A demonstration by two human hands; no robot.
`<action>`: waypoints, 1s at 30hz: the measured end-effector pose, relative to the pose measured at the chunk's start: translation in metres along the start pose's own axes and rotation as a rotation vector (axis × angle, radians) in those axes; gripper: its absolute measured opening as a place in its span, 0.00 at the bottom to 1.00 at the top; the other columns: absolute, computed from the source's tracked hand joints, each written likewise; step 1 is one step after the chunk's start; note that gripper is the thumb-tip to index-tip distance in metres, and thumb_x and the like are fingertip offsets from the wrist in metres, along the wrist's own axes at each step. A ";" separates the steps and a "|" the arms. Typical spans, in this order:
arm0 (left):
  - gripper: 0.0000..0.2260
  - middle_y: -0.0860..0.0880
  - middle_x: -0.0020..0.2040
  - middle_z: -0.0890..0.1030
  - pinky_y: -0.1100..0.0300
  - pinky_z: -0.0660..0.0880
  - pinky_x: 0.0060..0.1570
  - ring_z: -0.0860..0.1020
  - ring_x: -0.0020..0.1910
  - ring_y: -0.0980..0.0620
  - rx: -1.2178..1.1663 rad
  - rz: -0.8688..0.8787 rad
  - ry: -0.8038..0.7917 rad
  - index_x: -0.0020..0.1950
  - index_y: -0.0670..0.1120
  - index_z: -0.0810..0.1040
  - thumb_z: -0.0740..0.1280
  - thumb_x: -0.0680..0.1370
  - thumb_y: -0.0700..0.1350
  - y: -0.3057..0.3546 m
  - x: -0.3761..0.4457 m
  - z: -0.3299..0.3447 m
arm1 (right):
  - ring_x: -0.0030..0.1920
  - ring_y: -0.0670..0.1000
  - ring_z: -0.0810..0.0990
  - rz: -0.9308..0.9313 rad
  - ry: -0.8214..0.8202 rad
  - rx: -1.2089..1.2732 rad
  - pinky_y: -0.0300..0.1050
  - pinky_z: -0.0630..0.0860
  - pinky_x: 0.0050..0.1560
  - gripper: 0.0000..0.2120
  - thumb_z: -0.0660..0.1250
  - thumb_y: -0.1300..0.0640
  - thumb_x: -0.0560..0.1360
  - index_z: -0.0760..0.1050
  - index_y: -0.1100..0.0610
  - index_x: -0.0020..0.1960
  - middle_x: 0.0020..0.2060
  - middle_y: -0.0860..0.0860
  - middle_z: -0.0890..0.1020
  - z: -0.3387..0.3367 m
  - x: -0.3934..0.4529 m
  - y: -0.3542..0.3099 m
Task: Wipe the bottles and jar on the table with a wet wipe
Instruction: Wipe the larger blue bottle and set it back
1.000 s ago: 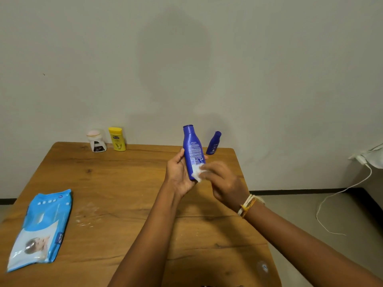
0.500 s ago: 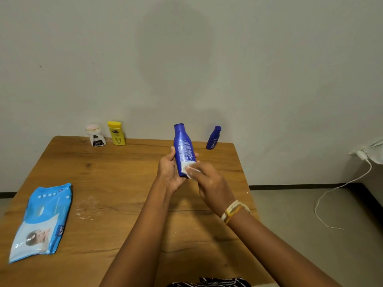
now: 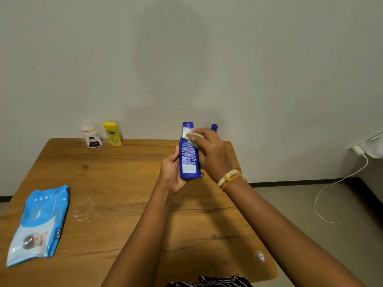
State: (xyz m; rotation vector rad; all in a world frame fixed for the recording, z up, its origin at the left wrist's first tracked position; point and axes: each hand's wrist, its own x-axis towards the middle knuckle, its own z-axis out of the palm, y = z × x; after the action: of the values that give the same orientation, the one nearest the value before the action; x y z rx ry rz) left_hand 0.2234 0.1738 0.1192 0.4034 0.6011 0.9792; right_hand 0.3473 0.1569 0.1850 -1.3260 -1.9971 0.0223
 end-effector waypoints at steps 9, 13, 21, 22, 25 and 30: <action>0.22 0.39 0.45 0.83 0.53 0.80 0.42 0.82 0.42 0.45 0.231 0.048 0.017 0.61 0.40 0.73 0.59 0.78 0.57 0.007 -0.003 0.004 | 0.58 0.53 0.78 -0.125 -0.099 0.009 0.48 0.81 0.49 0.11 0.71 0.64 0.72 0.80 0.62 0.54 0.53 0.58 0.80 0.008 -0.081 0.002; 0.25 0.39 0.52 0.82 0.49 0.79 0.45 0.82 0.46 0.43 0.274 0.062 -0.059 0.66 0.41 0.72 0.63 0.75 0.56 0.003 -0.005 0.006 | 0.54 0.48 0.78 0.124 0.291 0.180 0.38 0.78 0.54 0.10 0.66 0.69 0.73 0.80 0.64 0.54 0.51 0.57 0.80 -0.011 -0.039 0.003; 0.20 0.42 0.53 0.83 0.49 0.81 0.48 0.82 0.51 0.46 0.139 0.069 -0.134 0.65 0.44 0.73 0.65 0.76 0.51 0.002 -0.006 0.007 | 0.54 0.56 0.79 0.013 0.217 -0.056 0.42 0.77 0.55 0.16 0.72 0.60 0.71 0.78 0.66 0.57 0.53 0.62 0.79 -0.006 -0.013 -0.002; 0.19 0.42 0.54 0.83 0.50 0.80 0.49 0.82 0.53 0.46 0.091 0.073 -0.138 0.65 0.44 0.73 0.65 0.76 0.49 0.003 -0.007 0.005 | 0.55 0.57 0.79 -0.024 0.177 -0.083 0.43 0.77 0.55 0.18 0.73 0.60 0.71 0.77 0.66 0.58 0.54 0.62 0.79 -0.001 -0.020 -0.002; 0.21 0.42 0.53 0.83 0.52 0.80 0.48 0.82 0.52 0.47 0.041 0.081 -0.171 0.66 0.42 0.72 0.66 0.75 0.47 0.007 -0.010 -0.001 | 0.56 0.56 0.78 -0.106 0.077 -0.084 0.47 0.80 0.53 0.17 0.72 0.61 0.72 0.77 0.64 0.59 0.54 0.60 0.79 0.007 -0.044 -0.005; 0.33 0.42 0.61 0.79 0.47 0.75 0.59 0.78 0.58 0.45 0.211 0.104 -0.292 0.71 0.45 0.69 0.76 0.69 0.48 0.017 -0.011 -0.001 | 0.51 0.49 0.79 0.121 0.249 0.182 0.41 0.79 0.51 0.09 0.68 0.70 0.71 0.81 0.63 0.50 0.48 0.56 0.80 -0.006 -0.048 -0.008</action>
State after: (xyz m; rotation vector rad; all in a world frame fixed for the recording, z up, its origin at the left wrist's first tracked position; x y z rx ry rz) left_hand 0.2069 0.1729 0.1315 0.7568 0.4218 0.9363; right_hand 0.3538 0.1127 0.1658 -1.2644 -1.6649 0.0893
